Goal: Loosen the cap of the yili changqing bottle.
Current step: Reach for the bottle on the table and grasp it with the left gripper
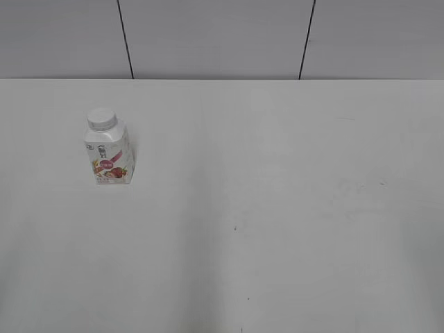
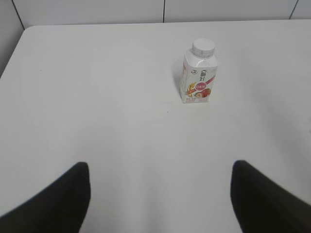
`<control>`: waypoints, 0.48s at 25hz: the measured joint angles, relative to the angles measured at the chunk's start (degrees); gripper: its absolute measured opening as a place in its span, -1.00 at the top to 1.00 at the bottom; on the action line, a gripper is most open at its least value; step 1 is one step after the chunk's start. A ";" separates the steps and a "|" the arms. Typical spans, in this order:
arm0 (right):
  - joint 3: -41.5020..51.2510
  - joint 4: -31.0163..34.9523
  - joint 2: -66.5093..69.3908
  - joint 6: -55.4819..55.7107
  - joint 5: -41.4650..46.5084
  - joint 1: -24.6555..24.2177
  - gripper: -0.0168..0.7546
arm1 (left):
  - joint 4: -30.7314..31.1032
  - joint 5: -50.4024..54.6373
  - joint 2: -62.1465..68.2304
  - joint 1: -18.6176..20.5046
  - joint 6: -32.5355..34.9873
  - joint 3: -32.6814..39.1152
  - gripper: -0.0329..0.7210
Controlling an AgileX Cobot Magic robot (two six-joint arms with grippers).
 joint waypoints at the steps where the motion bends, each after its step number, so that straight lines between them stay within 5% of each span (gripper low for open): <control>1: 0.00 0.00 0.00 0.00 0.00 0.00 -0.38 | 0.00 0.00 0.00 0.00 0.00 0.00 -0.53; 12: 0.00 0.00 0.00 0.00 0.00 0.00 -0.38 | 0.00 0.00 0.00 0.00 0.00 0.00 -0.53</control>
